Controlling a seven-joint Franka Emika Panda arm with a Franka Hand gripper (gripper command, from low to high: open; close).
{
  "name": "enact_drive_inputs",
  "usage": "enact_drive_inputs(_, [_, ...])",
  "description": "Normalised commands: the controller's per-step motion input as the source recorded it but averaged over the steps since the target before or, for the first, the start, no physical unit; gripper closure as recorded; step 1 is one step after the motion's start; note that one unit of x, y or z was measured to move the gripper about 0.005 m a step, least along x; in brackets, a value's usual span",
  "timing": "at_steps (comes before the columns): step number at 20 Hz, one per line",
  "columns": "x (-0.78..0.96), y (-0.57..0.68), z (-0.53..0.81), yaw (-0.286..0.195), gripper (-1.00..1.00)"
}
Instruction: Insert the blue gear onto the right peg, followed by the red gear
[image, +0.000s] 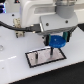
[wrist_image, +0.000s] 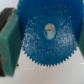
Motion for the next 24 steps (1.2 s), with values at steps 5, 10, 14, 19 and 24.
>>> enact_drive_inputs(5, [0.13, -0.33, -0.09, 0.0, 1.0])
enact_drive_inputs(10, [0.19, -0.19, -0.08, 0.0, 1.0])
enact_drive_inputs(14, [0.22, 0.11, 0.05, 0.0, 1.0])
enact_drive_inputs(19, [0.11, 0.04, 0.35, 0.0, 1.0])
enact_drive_inputs(24, [0.19, -0.01, 0.06, 0.0, 1.0])
